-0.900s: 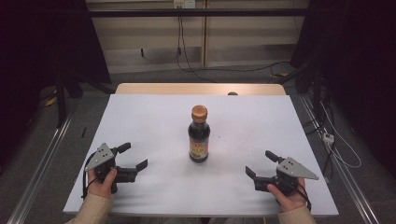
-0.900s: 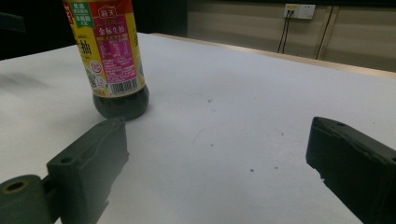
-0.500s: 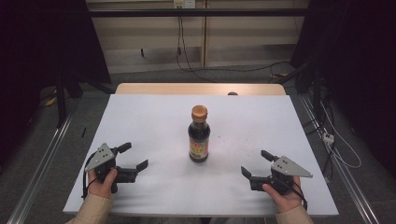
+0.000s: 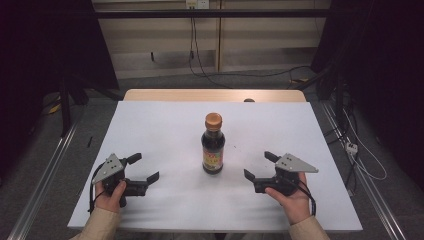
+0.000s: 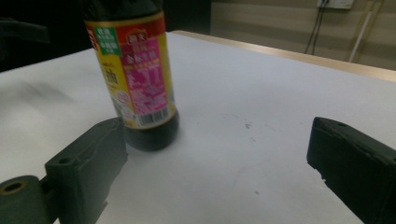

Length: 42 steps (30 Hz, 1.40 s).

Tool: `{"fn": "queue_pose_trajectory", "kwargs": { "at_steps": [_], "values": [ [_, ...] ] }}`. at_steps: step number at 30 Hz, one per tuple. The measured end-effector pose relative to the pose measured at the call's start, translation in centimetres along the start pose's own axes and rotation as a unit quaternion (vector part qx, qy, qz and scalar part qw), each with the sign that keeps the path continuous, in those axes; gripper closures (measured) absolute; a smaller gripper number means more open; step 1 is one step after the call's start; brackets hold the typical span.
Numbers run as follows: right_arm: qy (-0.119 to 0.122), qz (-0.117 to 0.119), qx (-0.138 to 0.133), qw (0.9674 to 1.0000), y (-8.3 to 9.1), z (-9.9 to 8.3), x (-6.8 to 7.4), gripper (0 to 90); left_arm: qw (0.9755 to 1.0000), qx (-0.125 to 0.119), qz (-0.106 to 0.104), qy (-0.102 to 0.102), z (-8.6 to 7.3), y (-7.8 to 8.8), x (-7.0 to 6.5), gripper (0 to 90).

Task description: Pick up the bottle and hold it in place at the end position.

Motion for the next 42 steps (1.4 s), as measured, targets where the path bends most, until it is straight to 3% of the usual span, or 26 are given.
{"fn": "queue_pose_trajectory", "kwargs": {
  "at_steps": [7, 16, 21, 30, 42],
  "values": [
    [-0.006, 0.016, -0.007, 0.9998, -1.7, 1.2, 1.6, 5.6, 1.0000, -0.001, -0.002, 0.001, 0.1, -0.2, 0.0, 2.9],
    [0.000, 0.057, 0.005, 0.9984, -4.3, 2.1, 4.3, 5.0, 1.0000, -0.002, -0.005, 0.002, 0.1, -0.2, 0.0, 3.0],
    [-0.012, 0.065, -0.009, 0.9978, -5.0, 3.1, 4.5, 5.0, 1.0000, -0.004, -0.006, 0.002, 0.1, -0.2, 0.0, 3.0],
    [-0.023, 0.071, -0.009, 0.9971, -6.3, 4.9, 4.9, 6.5, 0.9999, -0.004, -0.009, 0.003, 0.1, -0.2, 0.0, 3.1],
    [-0.016, 0.075, -0.009, 0.9970, -7.9, 5.9, 5.5, 13.9, 0.9999, -0.001, -0.011, 0.003, 0.0, -0.2, 0.0, 3.1]
  ]
}}
Point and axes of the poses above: each handheld gripper's, and its own axes: y roughly backward along the jaws, z roughly out of its top, x roughly to its left, the point moved 10 cm from there along -y, roughly forward along the jaws, and after that the axes turned 1 degree about y, right-handed, at the moved point
